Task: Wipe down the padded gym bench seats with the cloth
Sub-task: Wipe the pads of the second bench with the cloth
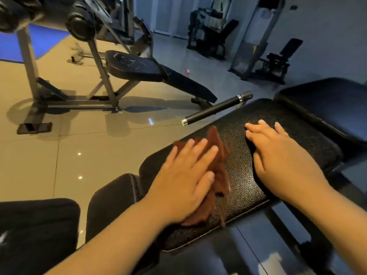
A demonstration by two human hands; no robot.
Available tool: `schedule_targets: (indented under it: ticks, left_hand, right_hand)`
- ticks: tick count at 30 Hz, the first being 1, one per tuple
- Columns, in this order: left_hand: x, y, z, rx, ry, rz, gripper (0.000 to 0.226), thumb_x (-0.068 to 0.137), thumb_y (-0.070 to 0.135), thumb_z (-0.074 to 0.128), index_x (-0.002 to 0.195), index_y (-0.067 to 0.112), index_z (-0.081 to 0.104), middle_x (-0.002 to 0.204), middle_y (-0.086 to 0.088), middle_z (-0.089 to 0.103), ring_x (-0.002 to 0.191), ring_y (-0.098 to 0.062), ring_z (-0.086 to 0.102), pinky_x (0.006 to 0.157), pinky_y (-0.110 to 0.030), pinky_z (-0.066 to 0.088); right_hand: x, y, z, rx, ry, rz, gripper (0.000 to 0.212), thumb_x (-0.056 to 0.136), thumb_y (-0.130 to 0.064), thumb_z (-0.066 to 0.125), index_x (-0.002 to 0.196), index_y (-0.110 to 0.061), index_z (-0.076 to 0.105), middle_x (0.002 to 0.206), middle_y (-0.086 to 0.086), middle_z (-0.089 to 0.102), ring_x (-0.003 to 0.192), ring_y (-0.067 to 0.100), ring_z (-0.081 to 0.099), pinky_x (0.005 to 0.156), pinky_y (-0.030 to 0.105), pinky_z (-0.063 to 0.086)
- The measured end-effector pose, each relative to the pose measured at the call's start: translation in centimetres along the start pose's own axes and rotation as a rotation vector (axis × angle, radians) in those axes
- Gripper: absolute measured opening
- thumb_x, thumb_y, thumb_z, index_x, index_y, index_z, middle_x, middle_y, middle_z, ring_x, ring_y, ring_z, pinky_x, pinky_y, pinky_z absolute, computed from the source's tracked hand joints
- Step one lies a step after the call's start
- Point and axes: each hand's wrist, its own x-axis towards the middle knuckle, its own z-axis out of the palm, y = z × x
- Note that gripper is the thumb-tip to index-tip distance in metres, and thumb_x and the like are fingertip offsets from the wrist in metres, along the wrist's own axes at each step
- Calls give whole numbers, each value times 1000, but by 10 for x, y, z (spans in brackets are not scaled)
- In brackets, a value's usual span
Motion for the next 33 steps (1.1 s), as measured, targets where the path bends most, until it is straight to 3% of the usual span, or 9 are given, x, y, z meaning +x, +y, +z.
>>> schedule_targets:
  ticks: [3, 11, 17, 22, 25, 28, 33]
  left_hand:
    - [18, -12, 2, -61, 14, -104, 60, 98, 54, 8, 157, 42, 0, 166, 15, -6, 151, -8, -16, 124, -47, -3]
    - [-25, -17, 8, -100, 36, -64, 57, 98, 58, 5, 154, 50, 10, 163, 27, -1, 149, 1, -14, 125, -40, -1]
    - [30, -12, 3, -136, 60, -369, 55, 102, 51, 7, 156, 42, -3, 166, 14, -10, 151, -10, -15, 123, -52, -4]
    - [-6, 15, 6, -73, 52, -138, 57, 97, 57, -1, 153, 50, -8, 163, 21, -16, 149, -10, -25, 121, -52, -9]
    - [-55, 13, 11, -77, 19, -101, 57, 93, 65, -9, 150, 58, -7, 160, 28, -18, 147, -5, -27, 121, -50, -12]
    - [-74, 2, 14, -67, 13, -247, 57, 90, 65, -15, 146, 61, -11, 158, 29, -21, 145, -2, -29, 122, -46, -12]
    - [-10, -17, 6, -180, 77, -613, 55, 104, 50, 9, 157, 39, 1, 167, 10, -5, 152, -16, -12, 122, -54, -4]
  right_hand:
    - [0, -3, 1, 11, 19, 9, 48, 89, -7, 50, 136, -4, 59, 148, 10, 53, 144, 29, 40, 122, 40, 15]
    - [2, -10, 3, 27, 55, 5, 47, 91, -13, 50, 137, -12, 59, 147, 3, 54, 144, 25, 40, 123, 45, 17]
    - [2, -11, 5, 10, 67, -4, 47, 93, -12, 51, 141, -12, 56, 150, 2, 52, 146, 21, 37, 123, 39, 11]
    - [3, -15, -2, 6, 18, -24, 51, 98, -16, 44, 149, -16, 47, 157, -2, 41, 151, 16, 26, 123, 34, 0]
    - [3, -18, -4, -2, -33, -47, 53, 97, -18, 44, 151, -16, 43, 159, 0, 38, 152, 17, 24, 123, 35, 1]
    - [4, -20, -1, -22, -48, -82, 54, 97, -18, 46, 151, -16, 43, 159, 0, 38, 152, 18, 24, 123, 34, 2]
    - [4, -21, -1, -19, -56, -158, 55, 100, -20, 41, 155, -17, 36, 163, -1, 31, 153, 17, 20, 121, 29, -4]
